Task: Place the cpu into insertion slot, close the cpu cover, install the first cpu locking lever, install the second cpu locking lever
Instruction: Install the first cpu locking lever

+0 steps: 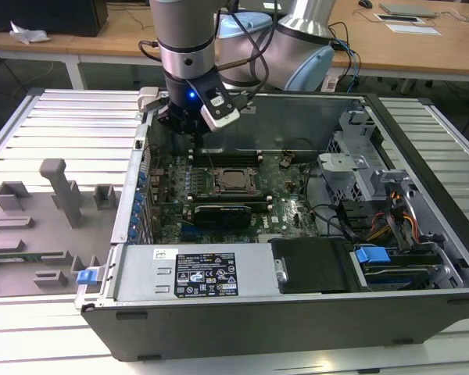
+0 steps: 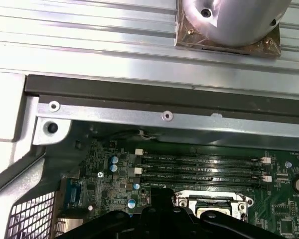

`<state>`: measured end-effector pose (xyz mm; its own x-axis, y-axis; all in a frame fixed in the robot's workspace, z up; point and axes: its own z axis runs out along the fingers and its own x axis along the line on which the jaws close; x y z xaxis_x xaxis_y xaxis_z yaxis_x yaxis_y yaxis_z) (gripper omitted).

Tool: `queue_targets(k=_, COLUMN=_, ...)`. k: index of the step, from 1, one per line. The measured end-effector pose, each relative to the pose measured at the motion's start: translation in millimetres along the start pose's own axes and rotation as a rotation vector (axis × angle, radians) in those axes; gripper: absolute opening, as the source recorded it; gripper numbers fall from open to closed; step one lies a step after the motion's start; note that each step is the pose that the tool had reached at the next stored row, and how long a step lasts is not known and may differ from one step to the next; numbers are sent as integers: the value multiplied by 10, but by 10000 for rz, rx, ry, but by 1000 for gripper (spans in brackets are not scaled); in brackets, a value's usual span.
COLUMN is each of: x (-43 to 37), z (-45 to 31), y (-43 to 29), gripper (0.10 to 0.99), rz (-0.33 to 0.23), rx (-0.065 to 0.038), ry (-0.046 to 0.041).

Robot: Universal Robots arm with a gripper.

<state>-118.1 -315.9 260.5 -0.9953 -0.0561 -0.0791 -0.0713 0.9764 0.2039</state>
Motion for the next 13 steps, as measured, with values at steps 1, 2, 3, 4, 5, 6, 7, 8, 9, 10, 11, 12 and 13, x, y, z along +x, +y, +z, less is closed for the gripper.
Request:
queue_targets(k=1, x=0, z=0, y=0, gripper=106, rz=0, rx=-2, ry=-1)
queue_targets(k=2, x=0, z=1, y=0, gripper=106, rz=0, rx=-3, ry=-1)
queue_targets(k=3, x=-7, z=1, y=-1, gripper=106, rz=-3, rx=-4, ry=-1)
queue_targets(k=4, x=-17, z=3, y=-1, gripper=106, rz=-2, rx=-5, ry=-3)
queue_targets(k=5, x=-28, z=3, y=-2, gripper=106, rz=0, rx=-4, ry=-1)
queue_targets(k=6, x=-43, z=4, y=-3, gripper=106, rz=0, rx=-3, ry=1)
queue_targets(k=7, x=-68, z=6, y=-5, gripper=106, rz=1, rx=-4, ry=1)
queue_targets(k=8, x=-97, z=7, y=-7, gripper=106, rz=1, rx=-4, ry=3)
queue_targets(k=9, x=-117, z=9, y=-9, gripper=106, rz=0, rx=-4, ry=4)
queue_targets(k=10, x=-135, z=10, y=-10, gripper=106, rz=0, rx=-4, ry=6)
queue_targets(k=11, x=-171, z=12, y=-13, gripper=106, rz=2, rx=-4, ry=8)
queue_targets(k=12, x=-190, z=14, y=-14, gripper=106, rz=2, rx=-4, ry=8)
queue_targets(k=13, x=-207, z=15, y=-16, gripper=106, rz=2, rx=-3, ry=9)
